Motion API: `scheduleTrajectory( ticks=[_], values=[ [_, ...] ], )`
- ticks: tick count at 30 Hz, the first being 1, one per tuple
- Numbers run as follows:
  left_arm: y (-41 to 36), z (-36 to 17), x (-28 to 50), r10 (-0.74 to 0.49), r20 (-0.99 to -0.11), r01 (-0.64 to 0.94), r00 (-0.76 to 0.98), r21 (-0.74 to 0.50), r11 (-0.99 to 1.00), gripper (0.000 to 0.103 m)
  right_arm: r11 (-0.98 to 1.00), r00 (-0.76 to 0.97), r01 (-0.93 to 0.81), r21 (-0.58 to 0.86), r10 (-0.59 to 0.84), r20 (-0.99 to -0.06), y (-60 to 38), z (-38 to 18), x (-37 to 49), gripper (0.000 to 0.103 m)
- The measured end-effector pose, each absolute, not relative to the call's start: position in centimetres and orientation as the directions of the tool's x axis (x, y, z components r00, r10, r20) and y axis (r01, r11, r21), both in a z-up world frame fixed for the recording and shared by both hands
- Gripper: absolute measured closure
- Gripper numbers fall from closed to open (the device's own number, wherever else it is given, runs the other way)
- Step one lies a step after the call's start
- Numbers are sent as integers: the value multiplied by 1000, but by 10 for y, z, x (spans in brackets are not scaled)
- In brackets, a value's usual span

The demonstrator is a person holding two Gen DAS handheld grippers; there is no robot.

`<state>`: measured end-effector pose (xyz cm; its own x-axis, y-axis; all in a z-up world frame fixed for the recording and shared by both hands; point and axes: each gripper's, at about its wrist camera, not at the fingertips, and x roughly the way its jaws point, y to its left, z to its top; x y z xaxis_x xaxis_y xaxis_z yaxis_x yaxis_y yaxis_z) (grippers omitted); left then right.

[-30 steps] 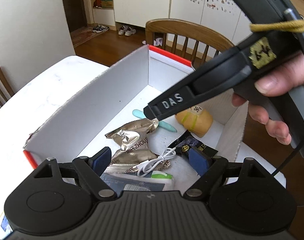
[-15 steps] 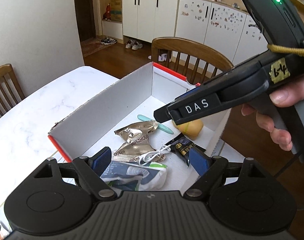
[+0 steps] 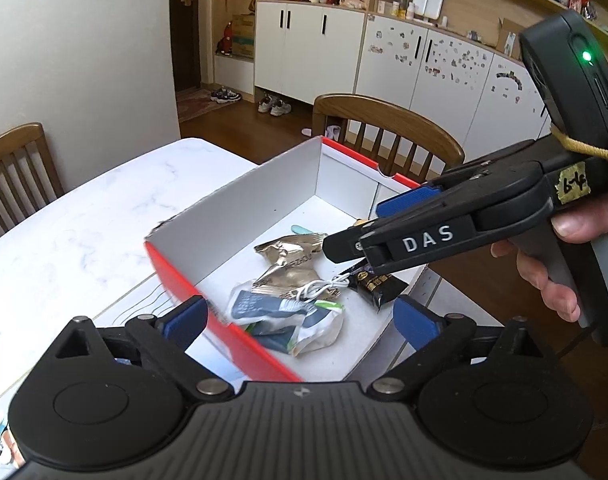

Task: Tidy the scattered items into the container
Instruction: 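Lift both grippers out of the shoebox and move back over the table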

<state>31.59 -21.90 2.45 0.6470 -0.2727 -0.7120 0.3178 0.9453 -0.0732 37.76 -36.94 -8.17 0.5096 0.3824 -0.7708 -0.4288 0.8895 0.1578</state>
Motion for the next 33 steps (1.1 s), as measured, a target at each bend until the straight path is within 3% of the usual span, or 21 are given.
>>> scheduleTrajectory(
  ticks=[8,33],
  values=[
    [-187,32,294,-263,-699,295,665,-78,952,0,895,527,-418,157,380,-760,-348,-75,359,32],
    [-72,23,240,-186,-684,194,706,-66,979,0,856,499,-495,148,420,-758,-231,-78,325,31]
  ],
)
